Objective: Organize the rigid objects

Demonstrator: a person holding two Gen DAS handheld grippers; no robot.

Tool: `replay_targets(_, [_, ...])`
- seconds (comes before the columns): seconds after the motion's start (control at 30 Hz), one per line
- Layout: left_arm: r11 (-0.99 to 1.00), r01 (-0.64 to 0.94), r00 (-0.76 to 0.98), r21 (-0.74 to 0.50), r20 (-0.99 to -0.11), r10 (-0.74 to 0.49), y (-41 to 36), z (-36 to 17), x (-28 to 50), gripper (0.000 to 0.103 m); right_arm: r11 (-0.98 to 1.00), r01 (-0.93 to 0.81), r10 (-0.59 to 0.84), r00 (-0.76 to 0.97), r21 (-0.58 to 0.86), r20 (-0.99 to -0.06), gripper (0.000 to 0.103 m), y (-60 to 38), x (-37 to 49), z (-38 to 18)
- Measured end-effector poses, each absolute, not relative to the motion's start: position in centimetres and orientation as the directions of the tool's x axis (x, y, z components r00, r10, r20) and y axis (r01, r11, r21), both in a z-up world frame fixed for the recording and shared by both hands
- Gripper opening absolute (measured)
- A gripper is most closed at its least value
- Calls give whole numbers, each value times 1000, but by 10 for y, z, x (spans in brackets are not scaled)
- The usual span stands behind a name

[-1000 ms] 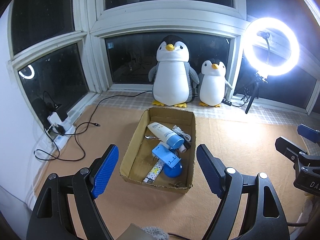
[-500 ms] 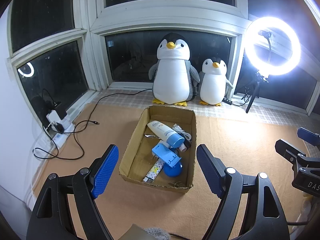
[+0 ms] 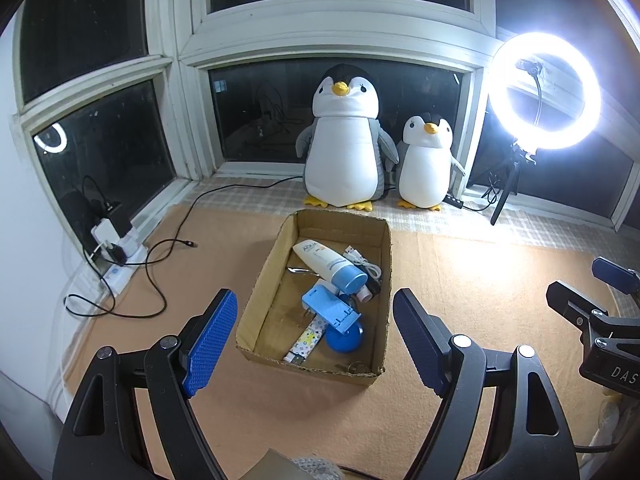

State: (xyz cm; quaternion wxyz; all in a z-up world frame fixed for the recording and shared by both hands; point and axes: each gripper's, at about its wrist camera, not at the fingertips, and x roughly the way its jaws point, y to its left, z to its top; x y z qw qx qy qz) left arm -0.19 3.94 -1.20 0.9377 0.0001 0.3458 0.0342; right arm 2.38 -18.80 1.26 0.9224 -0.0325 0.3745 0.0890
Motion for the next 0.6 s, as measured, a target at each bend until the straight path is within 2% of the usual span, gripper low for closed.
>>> replay_targets(0.6, [998, -62, 756, 26, -652, 64, 38, -13, 0, 81, 984, -180, 135, 692, 11, -709, 91, -187, 25, 7])
